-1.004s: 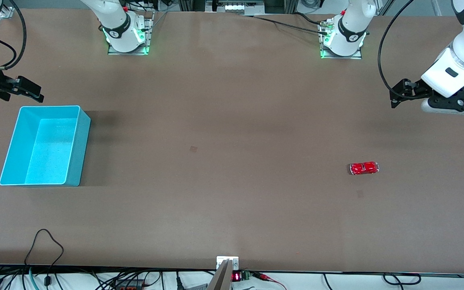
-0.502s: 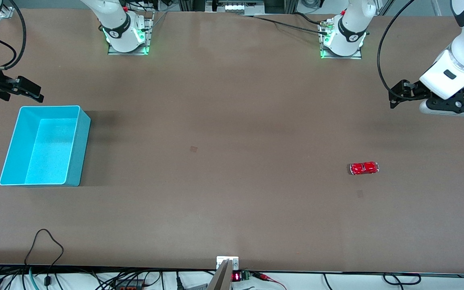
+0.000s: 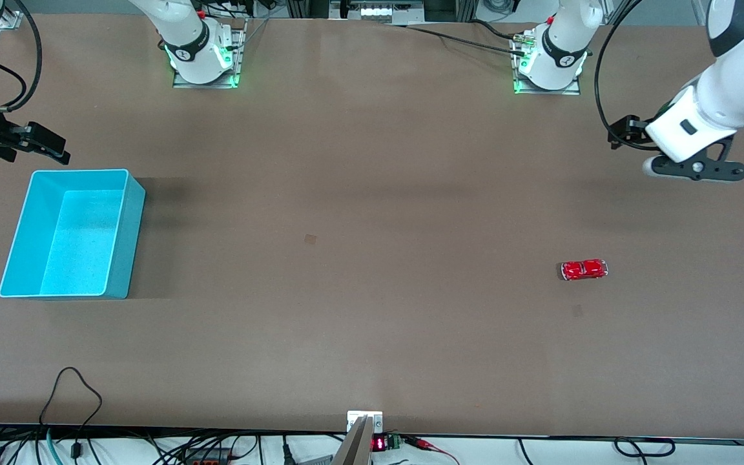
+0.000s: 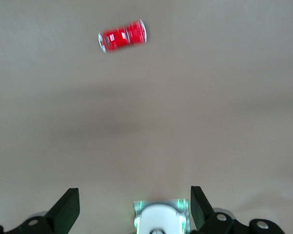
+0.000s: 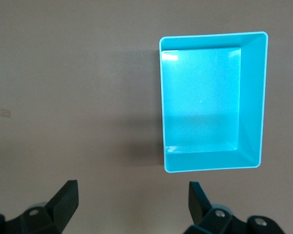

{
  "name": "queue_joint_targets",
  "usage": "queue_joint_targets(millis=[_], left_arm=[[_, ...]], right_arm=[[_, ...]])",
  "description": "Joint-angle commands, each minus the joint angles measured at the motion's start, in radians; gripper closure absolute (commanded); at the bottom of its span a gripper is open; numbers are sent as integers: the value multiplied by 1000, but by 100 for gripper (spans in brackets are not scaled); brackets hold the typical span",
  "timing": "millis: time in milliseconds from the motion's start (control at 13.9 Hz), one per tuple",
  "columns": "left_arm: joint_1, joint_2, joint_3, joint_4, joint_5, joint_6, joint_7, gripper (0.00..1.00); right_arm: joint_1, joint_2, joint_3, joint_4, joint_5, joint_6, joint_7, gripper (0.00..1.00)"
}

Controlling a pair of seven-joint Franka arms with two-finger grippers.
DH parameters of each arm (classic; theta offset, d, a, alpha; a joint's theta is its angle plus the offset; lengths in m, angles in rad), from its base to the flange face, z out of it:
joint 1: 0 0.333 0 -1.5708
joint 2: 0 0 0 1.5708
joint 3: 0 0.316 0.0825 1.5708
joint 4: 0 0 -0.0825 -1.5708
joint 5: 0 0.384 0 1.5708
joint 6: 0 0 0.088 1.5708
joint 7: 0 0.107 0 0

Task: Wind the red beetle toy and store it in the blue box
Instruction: 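Reach the left gripper down over the red toy car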

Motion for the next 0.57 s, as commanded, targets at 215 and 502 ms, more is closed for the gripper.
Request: queue_joint_targets(millis=[215, 502], left_arm=[[12, 41, -4, -55, -52, -58, 356, 0], [12, 52, -6, -251, -46, 235, 593, 0]], right_arm=[[1, -13, -1, 1, 9, -4, 8, 0], [3, -16, -1, 4, 11, -4, 12, 0]])
